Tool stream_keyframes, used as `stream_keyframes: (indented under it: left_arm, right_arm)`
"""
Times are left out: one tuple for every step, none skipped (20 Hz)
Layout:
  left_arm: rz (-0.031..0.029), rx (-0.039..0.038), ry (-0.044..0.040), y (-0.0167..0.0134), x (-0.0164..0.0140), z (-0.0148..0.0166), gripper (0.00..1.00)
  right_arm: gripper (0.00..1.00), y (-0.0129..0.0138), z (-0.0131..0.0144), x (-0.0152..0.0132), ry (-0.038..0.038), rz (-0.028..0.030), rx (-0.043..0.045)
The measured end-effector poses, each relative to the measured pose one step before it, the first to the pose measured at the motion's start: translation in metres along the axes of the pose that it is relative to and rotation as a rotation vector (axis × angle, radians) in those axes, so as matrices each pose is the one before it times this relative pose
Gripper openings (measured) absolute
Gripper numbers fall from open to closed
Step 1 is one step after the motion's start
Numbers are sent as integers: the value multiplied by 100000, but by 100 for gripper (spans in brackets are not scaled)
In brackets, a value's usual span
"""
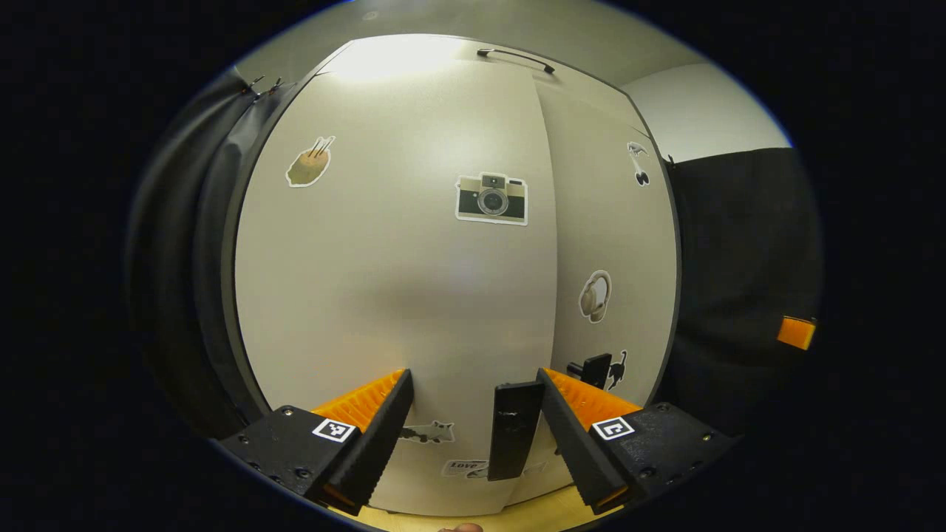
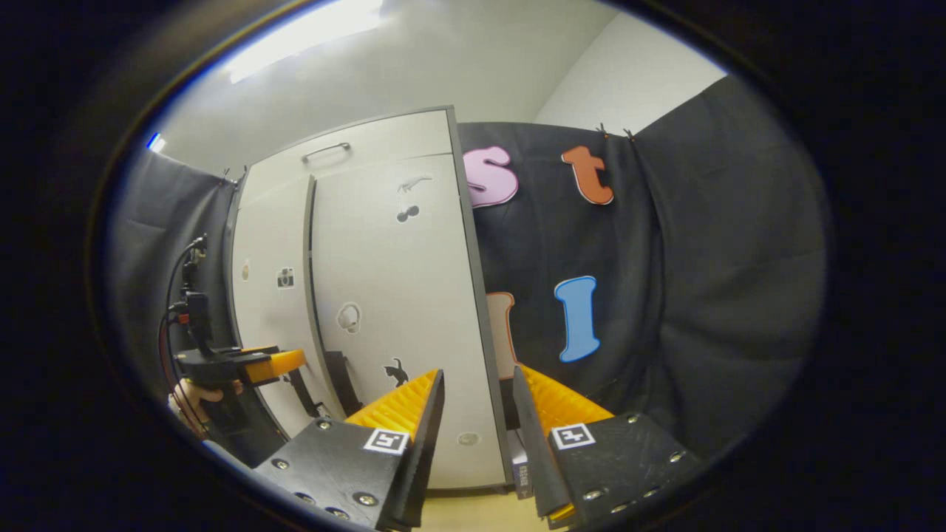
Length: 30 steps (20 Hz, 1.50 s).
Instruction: Grab one shoe with the right hand and put it into the shoe cabinet, grab the other shoe with the left hand and put it into the shoe cabinet; then close the right door with the right hand and the left door with the left hand.
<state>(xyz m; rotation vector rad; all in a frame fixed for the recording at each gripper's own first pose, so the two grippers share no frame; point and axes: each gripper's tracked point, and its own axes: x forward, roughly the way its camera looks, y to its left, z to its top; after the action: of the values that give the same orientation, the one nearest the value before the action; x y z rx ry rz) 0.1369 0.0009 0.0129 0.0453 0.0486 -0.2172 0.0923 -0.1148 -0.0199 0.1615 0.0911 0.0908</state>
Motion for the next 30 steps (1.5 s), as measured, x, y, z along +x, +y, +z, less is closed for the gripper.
stream_keyframes:
  left_arm:
    - [376,242,19,-31,44,-55,100]
    - [454,173,-34,-23,104,6,100]
    - [309,226,56,47,203,-42,100]
    - [52,-154,-7,7,156,21,100]
    - [-25,-170,132,-29,123,-29,100]
    - [-202,-299,340,-43,51,-25,100]
    - [13,-73,66,-15,9,-24,100]
    - [-279,-82,185,-88,9,17,100]
    - [305,-53,141,3,-137,59,100]
    - [-393,26,-313,-111,-172,246,100]
    - [-673,-20,-604,-162,-161,371,100]
    - [-450,124,-686,-41,-191,362,99]
    - [-385,-13,-352,-74,-233,328,99]
    - [-434,-228,-580,-85,-312,399,99]
    - [-305,-292,-382,-85,-351,359,99]
    - [-122,-37,-422,-33,-447,446,99]
    - [72,358,37,9,-694,432,99]
    - [518,748,34,82,-722,466,99]
    - [563,891,-183,155,-759,513,99]
    - [528,622,-999,77,-864,726,99]
    - [710,528,-835,145,-930,660,99]
    - [844,535,-286,195,-966,582,99]
    - [1363,693,-203,289,-1042,607,99]
    - [1161,685,-535,289,-910,554,99]
    - [857,759,-820,192,-855,500,99]
    - [1294,1056,-1178,310,-968,554,99]
    - [1027,979,-500,248,-859,330,99]
    - [768,575,-249,138,-903,246,99]
    - [387,40,-325,56,-801,238,99]
    - [220,-412,-135,-24,-760,137,99]
  right_arm:
    - [56,-84,-38,91,190,-14,-107]
    - [49,-66,29,8,135,120,-1]
    - [49,-78,-33,51,239,53,-47]
    - [49,12,28,23,320,213,-22]
    - [49,-26,-41,68,219,254,-31]
    - [56,94,10,82,160,338,3]
    - [49,108,-42,68,245,400,-32]
    - [49,150,-19,92,213,392,-110]
    - [49,153,-67,89,310,390,-221]
    - [49,277,-23,33,186,537,-236]
    - [56,277,-26,51,166,571,-272]
    - [56,347,19,15,86,707,-192]
    - [56,314,24,34,38,665,-80]
    - [56,526,132,-34,-59,734,88]
    - [56,502,121,-68,-64,794,96]
    - [56,517,238,-69,-343,752,-93]
    - [56,471,268,-34,-591,528,-255]
    - [56,389,450,11,-674,354,-324]
    - [56,454,481,-24,-1076,493,-134]
    - [56,565,560,-20,-1291,859,46]
    - [49,560,520,-99,-1256,717,85]
    - [49,612,464,-160,-1006,828,-25]
    - [49,625,421,-147,-936,871,-31]
    - [55,574,468,-200,-840,569,-110]
    - [55,607,338,-219,-798,992,-115]
    - [49,578,279,-111,-484,545,-78]
    - [49,355,116,-176,-220,-15,-308]
    - [49,440,136,-144,81,144,-439]
    - [55,530,109,-106,-137,428,-441]
    - [56,510,178,-195,-394,383,-506]
